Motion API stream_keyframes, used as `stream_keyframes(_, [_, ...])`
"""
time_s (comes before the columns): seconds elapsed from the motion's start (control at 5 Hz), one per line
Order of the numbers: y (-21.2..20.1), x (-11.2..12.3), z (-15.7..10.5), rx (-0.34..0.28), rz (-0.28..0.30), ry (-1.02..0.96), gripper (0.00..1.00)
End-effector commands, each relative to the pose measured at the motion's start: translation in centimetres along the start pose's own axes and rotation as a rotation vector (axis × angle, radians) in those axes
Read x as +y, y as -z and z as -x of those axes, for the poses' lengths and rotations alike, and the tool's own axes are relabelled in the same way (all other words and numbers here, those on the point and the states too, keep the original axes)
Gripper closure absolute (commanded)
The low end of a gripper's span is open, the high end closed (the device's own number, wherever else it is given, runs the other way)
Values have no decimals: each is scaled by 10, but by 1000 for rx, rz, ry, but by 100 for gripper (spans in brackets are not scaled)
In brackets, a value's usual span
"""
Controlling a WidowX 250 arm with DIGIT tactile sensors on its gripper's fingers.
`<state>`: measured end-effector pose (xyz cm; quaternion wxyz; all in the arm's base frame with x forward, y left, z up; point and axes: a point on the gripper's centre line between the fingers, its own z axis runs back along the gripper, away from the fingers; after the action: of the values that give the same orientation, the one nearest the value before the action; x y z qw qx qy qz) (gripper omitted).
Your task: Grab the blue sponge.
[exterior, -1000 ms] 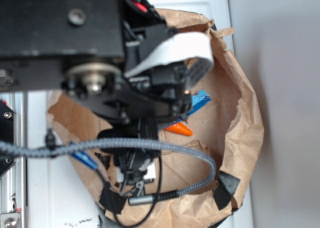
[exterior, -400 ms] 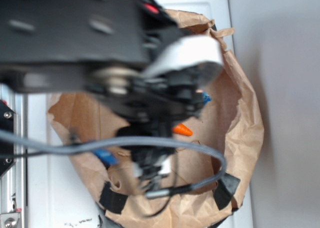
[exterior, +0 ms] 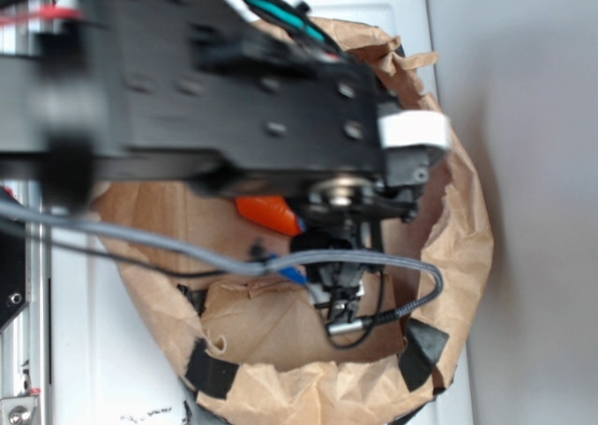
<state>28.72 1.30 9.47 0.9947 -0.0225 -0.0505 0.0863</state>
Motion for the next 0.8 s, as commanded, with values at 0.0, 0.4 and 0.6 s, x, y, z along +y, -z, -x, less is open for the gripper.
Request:
stream_keyframes(0.0, [28, 6, -26, -135, -40, -97, 0])
stream_keyframes(0.4, [49, 9, -41, -162, -141, -139, 100])
stream_keyframes(0.6, [42, 7, -42, -174, -119, -149, 100])
